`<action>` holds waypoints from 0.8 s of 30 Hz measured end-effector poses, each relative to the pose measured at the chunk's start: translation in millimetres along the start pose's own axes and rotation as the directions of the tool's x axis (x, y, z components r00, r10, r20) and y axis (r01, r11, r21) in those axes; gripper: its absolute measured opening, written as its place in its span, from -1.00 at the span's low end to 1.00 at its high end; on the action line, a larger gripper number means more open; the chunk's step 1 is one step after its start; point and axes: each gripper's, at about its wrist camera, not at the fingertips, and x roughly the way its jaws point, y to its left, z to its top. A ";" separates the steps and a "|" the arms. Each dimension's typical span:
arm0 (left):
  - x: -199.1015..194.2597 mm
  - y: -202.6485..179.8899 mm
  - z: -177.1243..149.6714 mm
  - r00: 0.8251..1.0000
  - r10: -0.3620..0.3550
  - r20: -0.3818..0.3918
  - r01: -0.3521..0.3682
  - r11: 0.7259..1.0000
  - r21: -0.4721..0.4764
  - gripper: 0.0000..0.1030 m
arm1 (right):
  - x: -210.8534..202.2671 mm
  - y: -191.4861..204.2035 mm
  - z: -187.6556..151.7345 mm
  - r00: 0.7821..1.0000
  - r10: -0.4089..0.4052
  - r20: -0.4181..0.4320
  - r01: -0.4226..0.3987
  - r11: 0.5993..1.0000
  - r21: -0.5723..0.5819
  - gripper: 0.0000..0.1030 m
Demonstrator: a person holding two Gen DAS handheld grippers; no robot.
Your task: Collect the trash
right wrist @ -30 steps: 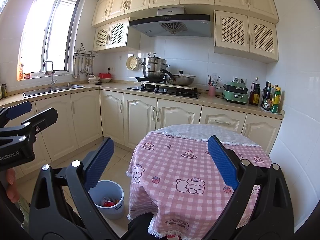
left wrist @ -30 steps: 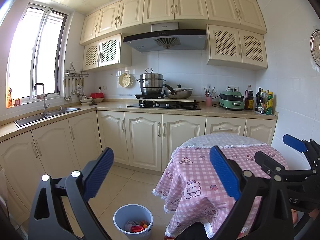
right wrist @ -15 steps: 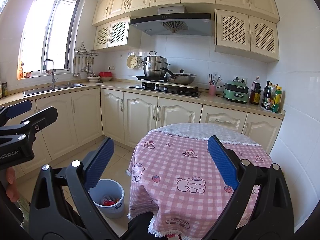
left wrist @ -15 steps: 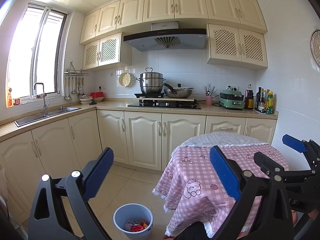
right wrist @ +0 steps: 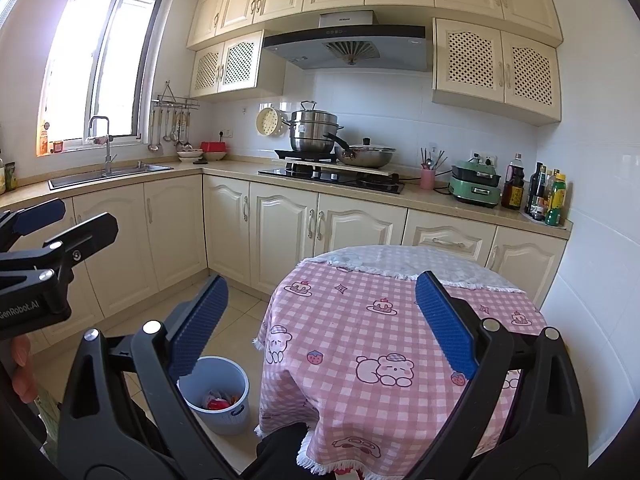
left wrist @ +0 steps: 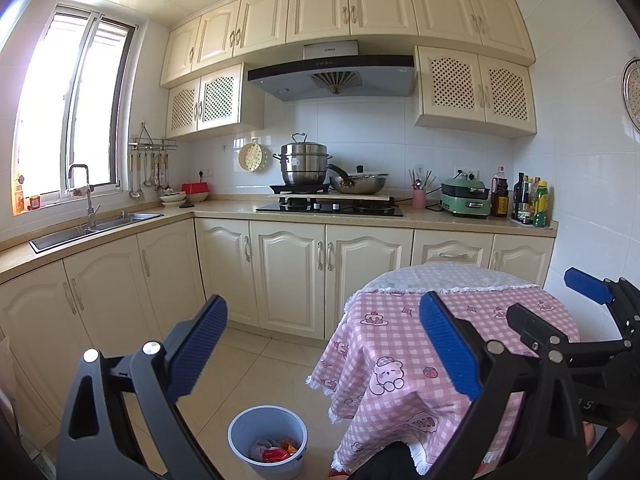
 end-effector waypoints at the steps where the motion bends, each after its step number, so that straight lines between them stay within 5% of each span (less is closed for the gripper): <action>1: 0.1 0.2 -1.5 1.000 0.001 -0.001 -0.001 1.000 0.000 0.84 | -0.1 0.3 -0.3 1.000 -0.001 0.000 0.001 1.000 -0.001 0.81; 24: 4.7 5.9 -3.1 1.000 0.003 -0.020 -0.003 1.000 0.001 0.84 | 7.3 -3.3 -1.2 1.000 0.008 -0.011 -0.008 1.000 -0.007 0.81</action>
